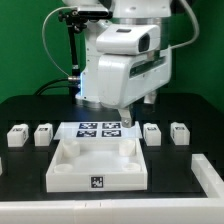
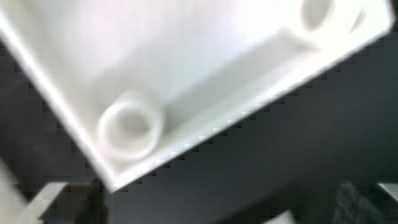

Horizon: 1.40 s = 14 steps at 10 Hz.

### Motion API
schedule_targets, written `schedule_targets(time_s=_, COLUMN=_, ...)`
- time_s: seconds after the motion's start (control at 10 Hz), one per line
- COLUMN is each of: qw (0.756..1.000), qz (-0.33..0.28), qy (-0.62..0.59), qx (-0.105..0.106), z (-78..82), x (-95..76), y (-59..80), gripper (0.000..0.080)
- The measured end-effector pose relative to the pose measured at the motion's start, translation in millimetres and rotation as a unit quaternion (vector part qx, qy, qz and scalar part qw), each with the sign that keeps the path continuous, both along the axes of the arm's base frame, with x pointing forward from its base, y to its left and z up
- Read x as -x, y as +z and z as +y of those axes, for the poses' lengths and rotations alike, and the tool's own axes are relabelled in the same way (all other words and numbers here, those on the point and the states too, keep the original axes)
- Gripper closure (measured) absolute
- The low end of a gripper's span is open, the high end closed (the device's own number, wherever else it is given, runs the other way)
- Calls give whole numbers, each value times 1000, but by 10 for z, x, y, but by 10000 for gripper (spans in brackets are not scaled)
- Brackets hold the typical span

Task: Assemble one leg

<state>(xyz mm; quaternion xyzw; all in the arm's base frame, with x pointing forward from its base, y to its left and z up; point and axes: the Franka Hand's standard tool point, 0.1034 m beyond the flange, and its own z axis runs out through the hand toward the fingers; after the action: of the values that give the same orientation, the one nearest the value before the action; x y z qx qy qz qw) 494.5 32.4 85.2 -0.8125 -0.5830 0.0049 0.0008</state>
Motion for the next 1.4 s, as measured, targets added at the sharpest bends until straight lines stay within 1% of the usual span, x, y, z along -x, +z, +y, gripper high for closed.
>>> schedule_targets(time_s=0.1, qw=998, qz=0, qy=55, qx=-3, z=-111, x=147, y=-117, gripper=150)
schedule_targets(time_s=0.2, qw=996, qz=-2, qy=94, qx=-4, z=-188, x=228, y=-192, gripper=150)
schedule_targets(time_s=0.4, qw=976, qz=3, qy=217, qx=-10, z=-329, x=338, y=-398, gripper=150)
schedule_targets(time_s=0.6, qw=976, qz=18, qy=218, qx=-17, z=-449, x=419, y=-577, gripper=150)
schedule_targets(time_s=0.7, qw=977, qz=23, qy=211, qx=-19, z=-495, x=448, y=-628, gripper=150)
schedule_targets(time_s=0.8, qw=978, qz=25, qy=204, qx=-20, z=-541, x=471, y=-647, gripper=150)
schedule_targets(time_s=0.9, qw=980, qz=26, qy=197, qx=-20, z=-643, x=484, y=-659, gripper=150)
schedule_targets(time_s=1.0, qw=981, qz=27, qy=189, qx=-21, z=-690, x=491, y=-669, gripper=150)
schedule_targets(time_s=1.1, qw=981, qz=27, qy=190, qx=-21, z=-677, x=491, y=-669, gripper=150)
schedule_targets(time_s=1.2, qw=981, qz=27, qy=189, qx=-21, z=-682, x=492, y=-670, gripper=249)
schedule_targets(time_s=1.3, qw=981, qz=27, qy=189, qx=-21, z=-687, x=495, y=-672, gripper=430)
schedule_targets(time_s=1.4, qw=981, qz=28, qy=189, qx=-21, z=-688, x=496, y=-673, gripper=430)
